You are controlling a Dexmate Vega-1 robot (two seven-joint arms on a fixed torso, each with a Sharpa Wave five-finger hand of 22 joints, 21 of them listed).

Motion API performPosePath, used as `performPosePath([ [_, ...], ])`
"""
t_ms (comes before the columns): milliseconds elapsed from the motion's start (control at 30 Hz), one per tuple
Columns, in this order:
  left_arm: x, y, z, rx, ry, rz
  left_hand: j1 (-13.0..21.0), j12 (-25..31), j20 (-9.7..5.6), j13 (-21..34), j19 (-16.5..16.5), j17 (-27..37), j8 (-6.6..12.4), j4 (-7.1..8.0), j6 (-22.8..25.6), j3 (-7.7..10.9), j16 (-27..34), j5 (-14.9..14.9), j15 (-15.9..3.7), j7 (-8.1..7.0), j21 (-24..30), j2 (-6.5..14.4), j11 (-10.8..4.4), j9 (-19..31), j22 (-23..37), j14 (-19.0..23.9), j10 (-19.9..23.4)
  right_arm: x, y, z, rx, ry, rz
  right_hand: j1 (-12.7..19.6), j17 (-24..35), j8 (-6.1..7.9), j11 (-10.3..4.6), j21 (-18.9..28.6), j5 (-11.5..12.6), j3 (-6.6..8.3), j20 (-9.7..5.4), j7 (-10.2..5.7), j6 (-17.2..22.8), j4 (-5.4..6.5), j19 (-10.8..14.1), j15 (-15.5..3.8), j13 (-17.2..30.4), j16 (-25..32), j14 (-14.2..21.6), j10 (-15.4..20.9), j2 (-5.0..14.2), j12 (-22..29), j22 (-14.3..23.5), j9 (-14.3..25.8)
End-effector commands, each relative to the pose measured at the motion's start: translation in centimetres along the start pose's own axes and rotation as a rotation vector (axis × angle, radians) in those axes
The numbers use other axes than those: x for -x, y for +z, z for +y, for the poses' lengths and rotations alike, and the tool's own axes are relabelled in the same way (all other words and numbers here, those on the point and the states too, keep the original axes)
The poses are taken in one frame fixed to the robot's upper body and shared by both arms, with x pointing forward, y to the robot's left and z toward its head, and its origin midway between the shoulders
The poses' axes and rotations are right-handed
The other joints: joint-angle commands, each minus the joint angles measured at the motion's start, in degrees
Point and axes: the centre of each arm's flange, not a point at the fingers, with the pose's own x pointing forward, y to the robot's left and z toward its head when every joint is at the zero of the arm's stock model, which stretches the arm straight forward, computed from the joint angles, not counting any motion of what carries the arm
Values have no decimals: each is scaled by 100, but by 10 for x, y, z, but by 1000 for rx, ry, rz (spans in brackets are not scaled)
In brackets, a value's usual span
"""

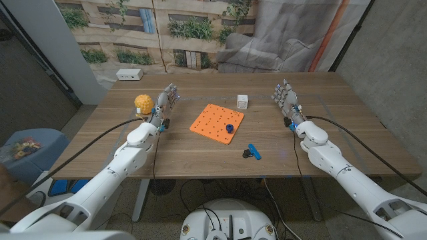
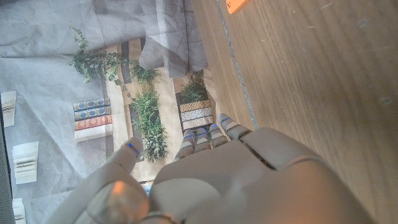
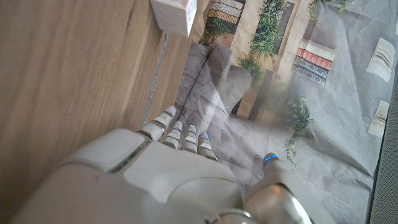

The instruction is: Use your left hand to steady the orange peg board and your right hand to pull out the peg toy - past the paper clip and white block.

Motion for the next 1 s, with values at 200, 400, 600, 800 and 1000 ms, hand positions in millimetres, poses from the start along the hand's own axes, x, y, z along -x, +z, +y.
performPosePath([
  [200, 20, 6, 3, -22, 23, 35, 58, 21, -100, 9, 31, 25, 20, -62, 19, 77, 13, 29, -10, 51, 24, 437, -24, 26, 14, -21, -35, -2, -11, 20, 18, 37, 24, 6, -21, 33, -58, 35, 45, 20, -58, -18, -18, -5, -41, -94, 5, 12, -61, -20, 44, 37, 17, 3],
  [400, 25, 14, 3, -53, 8, 43, 78, 13, -105, 8, 27, 24, 14, -103, 26, 98, 9, 23, -26, 27, 17, 434, -40, 26, 15, -5, -31, -2, -9, 22, 30, 36, 18, 11, -45, 32, -73, 41, 50, 21, -68, -16, -20, -5, -52, -98, 2, 12, -62, -26, 54, 34, 16, 2],
  [600, 28, 22, 3, -87, -7, 34, 103, 25, -109, 7, 51, 24, 25, -163, 99, 134, 24, 12, -65, -14, 19, 433, -114, 26, 16, 91, 46, 0, -9, 24, 30, 40, 21, 15, -64, 31, -70, 48, 55, 22, -87, -11, -23, -6, -56, -102, -1, 12, -61, -20, 62, 36, 16, 1],
  [800, 33, 35, 2, -159, -41, 49, 110, 21, -119, 6, 58, 25, 24, -185, 120, 151, 22, 8, -68, -19, 18, 436, -123, 26, 17, 114, 63, 1, -8, 24, 36, 40, 19, 23, -96, 33, -55, 57, 61, 23, -101, 22, -21, -9, -58, -108, -4, 13, -59, -16, 72, 36, 15, -1],
  [1000, 41, 43, 3, -221, -50, 60, 112, 15, -128, 6, 58, 28, 18, -191, 120, 163, 21, 7, -83, -24, 16, 445, -132, 26, 18, 127, 65, 2, -7, 26, 32, 41, 9, 33, -121, 33, -58, 64, 66, 28, -125, 21, -20, -13, -56, -107, -6, 11, -63, -10, 84, 38, 15, -1],
])
